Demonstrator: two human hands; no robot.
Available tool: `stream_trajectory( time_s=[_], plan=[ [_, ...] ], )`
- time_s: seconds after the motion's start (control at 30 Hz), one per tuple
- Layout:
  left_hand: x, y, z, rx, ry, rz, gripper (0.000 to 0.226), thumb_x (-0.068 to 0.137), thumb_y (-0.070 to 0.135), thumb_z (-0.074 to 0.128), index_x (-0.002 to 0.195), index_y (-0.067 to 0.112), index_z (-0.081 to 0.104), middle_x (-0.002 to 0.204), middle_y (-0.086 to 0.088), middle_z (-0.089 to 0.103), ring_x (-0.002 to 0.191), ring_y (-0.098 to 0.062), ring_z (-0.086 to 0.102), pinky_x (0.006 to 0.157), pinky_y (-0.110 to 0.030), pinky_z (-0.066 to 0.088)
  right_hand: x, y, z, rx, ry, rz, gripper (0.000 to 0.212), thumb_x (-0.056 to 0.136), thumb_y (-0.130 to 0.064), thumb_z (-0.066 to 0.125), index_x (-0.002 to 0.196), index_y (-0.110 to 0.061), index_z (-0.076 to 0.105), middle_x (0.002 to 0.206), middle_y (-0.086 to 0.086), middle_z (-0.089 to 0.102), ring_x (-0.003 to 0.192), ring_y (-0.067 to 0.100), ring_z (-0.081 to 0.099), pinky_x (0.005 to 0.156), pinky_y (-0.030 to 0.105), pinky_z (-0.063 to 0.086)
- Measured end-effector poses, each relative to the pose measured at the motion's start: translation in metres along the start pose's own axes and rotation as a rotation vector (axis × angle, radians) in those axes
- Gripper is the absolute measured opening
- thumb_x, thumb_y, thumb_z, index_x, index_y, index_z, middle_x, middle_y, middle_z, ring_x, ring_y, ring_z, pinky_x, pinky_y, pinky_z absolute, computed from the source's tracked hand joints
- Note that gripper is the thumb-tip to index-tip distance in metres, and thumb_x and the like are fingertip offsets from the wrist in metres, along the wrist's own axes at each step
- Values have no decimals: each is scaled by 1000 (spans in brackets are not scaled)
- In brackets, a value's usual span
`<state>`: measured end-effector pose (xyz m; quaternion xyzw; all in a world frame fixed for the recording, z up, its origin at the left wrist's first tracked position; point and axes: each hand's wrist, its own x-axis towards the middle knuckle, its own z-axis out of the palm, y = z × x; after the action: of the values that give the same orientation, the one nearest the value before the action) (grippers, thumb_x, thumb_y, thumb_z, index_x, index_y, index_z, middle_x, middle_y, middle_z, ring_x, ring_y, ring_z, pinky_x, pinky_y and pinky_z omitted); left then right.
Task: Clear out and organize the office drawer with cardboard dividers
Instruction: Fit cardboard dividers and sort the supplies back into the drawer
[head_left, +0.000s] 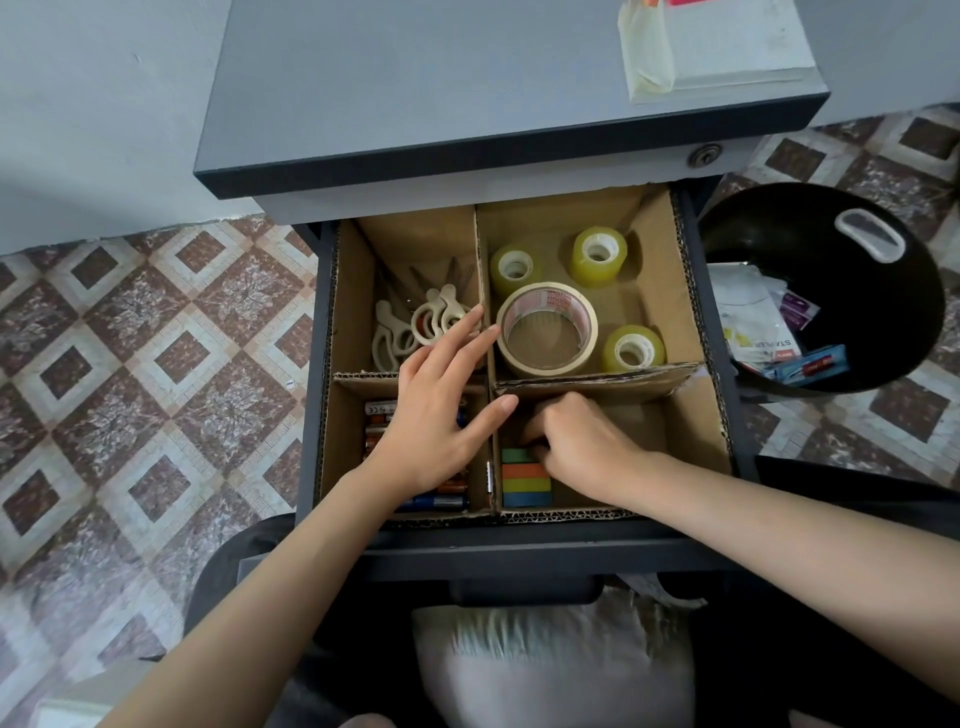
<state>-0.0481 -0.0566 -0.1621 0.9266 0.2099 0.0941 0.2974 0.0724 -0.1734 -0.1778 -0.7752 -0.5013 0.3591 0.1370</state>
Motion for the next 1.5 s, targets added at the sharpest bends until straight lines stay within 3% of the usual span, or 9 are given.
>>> stream_trajectory(
  time_s=[0.3,0.47,0.77,0.83,0.9,0.97,1.1,1.23,1.5],
  plan=[
    [0,1,0,2,16,0,57,88,56,35,140,34,24,150,16,13,134,7,9,104,-4,-8,-13,17,-18,81,53,149,24,90,-7,56,107,-14,71,108,3,68,91,15,58,85,24,46],
    [1,2,-1,0,12,-3,61,88,56,35,142,29,29,150,16,14,135,4,11,104,-4,-8,-3,9,-13,196,-36,118,28,95,-6,45,108,-16,69,120,0,62,113,17,53,92,17,36],
    [1,2,-1,-2,11,-10,63,87,56,35,142,25,33,148,17,14,133,8,10,103,-2,-9,2,6,-7,262,-153,115,30,95,-5,46,111,-18,68,121,-3,62,114,15,53,90,16,35],
    [1,2,-1,-4,9,-10,63,87,57,35,142,25,33,148,18,14,132,9,10,102,-2,-9,1,7,-13,275,-148,132,32,96,-6,44,114,-20,66,110,-6,63,101,11,54,85,13,35],
    [2,2,-2,-6,7,-11,63,87,57,35,142,26,33,148,18,14,132,9,10,102,-2,-9,-2,8,-20,297,-173,178,33,98,-7,39,115,-22,63,89,-8,59,73,7,52,64,11,39],
    [2,1,-2,-6,4,-13,64,87,57,35,142,25,33,149,18,14,133,7,11,102,-3,-9,-5,12,-24,304,-192,233,34,99,-8,34,114,-21,61,88,2,62,58,10,51,46,13,38],
    [2,2,-2,-3,7,-21,64,87,57,35,142,25,34,149,18,14,134,6,12,102,-2,-9,-8,17,-24,322,-124,351,35,94,-4,34,113,-7,63,102,15,67,68,21,60,46,21,42],
    [2,2,-2,-16,2,-32,65,86,58,34,142,26,34,151,17,15,135,5,12,103,-6,-7,-6,14,-21,471,-121,452,33,95,-4,33,116,4,58,109,13,65,64,18,61,44,20,43],
    [2,3,-1,-30,9,-42,65,85,58,34,142,26,34,148,20,13,134,7,11,104,-10,-4,-6,8,-22,610,-176,503,36,96,-3,29,116,6,58,110,15,66,62,18,61,42,16,41]
  ],
)
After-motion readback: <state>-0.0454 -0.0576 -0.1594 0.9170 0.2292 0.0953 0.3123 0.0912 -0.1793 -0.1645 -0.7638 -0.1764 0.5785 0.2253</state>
